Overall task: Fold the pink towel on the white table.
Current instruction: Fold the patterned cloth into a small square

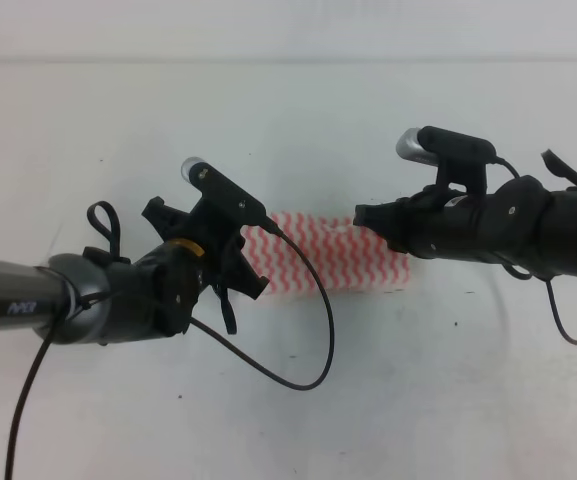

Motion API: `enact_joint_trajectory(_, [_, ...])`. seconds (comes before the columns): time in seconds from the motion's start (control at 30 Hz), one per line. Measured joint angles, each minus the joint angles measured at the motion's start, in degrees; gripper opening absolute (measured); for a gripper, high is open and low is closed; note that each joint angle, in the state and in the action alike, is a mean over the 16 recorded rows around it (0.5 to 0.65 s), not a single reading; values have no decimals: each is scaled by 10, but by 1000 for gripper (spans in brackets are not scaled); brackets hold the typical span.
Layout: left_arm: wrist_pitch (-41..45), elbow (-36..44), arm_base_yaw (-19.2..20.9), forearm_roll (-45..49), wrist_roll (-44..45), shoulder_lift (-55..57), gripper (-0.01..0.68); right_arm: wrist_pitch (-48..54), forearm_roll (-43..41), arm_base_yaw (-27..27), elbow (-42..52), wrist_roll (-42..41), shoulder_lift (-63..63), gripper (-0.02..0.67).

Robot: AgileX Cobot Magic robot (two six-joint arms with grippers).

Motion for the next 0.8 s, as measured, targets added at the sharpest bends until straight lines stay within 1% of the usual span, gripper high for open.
enact_joint_trajectory(0.8, [-11,-2,0,0,0,13,-4,20,-7,0,-27,0,30,-17])
